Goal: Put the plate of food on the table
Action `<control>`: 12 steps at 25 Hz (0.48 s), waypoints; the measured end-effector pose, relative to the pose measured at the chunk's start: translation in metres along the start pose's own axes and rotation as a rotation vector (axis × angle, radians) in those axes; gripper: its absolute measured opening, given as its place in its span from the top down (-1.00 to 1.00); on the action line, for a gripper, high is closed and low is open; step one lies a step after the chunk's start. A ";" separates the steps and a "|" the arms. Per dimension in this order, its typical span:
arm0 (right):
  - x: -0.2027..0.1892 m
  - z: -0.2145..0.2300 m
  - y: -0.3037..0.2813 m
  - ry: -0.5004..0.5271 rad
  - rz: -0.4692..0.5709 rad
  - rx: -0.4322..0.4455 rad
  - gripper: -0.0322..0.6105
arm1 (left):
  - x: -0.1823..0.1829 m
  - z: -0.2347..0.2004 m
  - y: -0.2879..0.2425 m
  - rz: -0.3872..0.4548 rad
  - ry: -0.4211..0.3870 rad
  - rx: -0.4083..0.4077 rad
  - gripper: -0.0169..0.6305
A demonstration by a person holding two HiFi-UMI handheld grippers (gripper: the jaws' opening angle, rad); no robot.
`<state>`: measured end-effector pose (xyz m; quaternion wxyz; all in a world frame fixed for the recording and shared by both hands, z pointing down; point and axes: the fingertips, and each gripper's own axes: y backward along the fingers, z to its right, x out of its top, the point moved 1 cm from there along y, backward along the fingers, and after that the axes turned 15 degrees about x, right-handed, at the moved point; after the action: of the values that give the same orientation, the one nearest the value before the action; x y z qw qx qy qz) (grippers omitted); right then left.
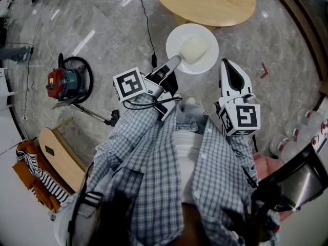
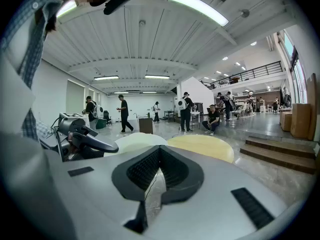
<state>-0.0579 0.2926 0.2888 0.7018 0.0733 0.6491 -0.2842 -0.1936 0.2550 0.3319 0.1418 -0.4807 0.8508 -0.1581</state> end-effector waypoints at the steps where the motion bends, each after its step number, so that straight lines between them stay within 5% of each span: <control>1: 0.002 0.007 0.008 0.002 0.001 0.002 0.88 | -0.007 0.010 -0.006 0.000 0.001 -0.018 0.88; 12: 0.000 0.015 0.019 -0.013 0.011 -0.039 0.88 | -0.009 0.013 -0.008 0.007 0.005 -0.036 0.88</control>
<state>-0.0353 0.3009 0.2860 0.7090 0.0610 0.6494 -0.2682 -0.1779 0.2576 0.3237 0.1317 -0.4795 0.8556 -0.1437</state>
